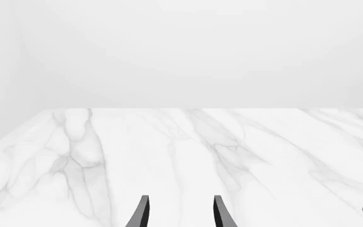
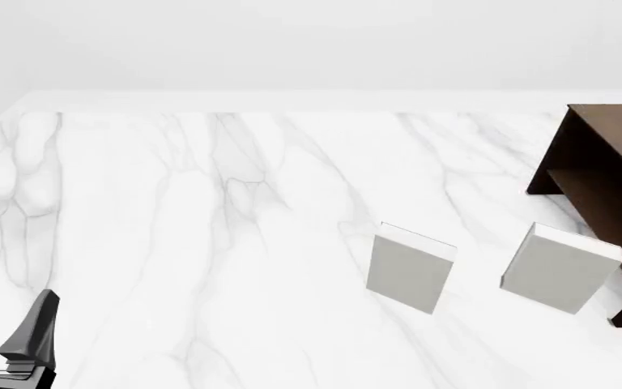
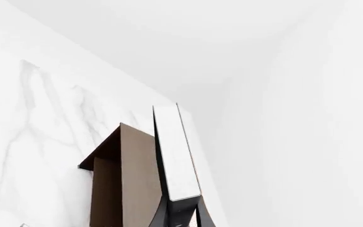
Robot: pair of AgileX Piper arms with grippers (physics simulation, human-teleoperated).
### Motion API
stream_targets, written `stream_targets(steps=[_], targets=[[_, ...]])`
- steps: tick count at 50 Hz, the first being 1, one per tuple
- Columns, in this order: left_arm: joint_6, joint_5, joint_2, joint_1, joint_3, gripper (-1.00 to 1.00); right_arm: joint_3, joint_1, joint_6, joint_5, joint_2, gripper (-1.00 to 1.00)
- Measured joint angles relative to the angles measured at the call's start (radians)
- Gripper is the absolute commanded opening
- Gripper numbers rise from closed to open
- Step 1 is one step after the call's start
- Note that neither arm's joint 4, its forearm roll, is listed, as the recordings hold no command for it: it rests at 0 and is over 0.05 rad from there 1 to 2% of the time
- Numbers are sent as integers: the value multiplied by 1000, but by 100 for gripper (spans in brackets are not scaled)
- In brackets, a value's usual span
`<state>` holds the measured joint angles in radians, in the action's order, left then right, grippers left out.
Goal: Pick up the book on the left and place it on top of the shelf.
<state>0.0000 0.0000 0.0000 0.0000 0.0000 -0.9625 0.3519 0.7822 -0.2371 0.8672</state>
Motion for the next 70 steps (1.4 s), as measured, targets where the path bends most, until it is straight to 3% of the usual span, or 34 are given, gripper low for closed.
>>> stream_targets(steps=[70], targets=[[0,0,0,0,0,100,62,181,123,130,79,-100]])
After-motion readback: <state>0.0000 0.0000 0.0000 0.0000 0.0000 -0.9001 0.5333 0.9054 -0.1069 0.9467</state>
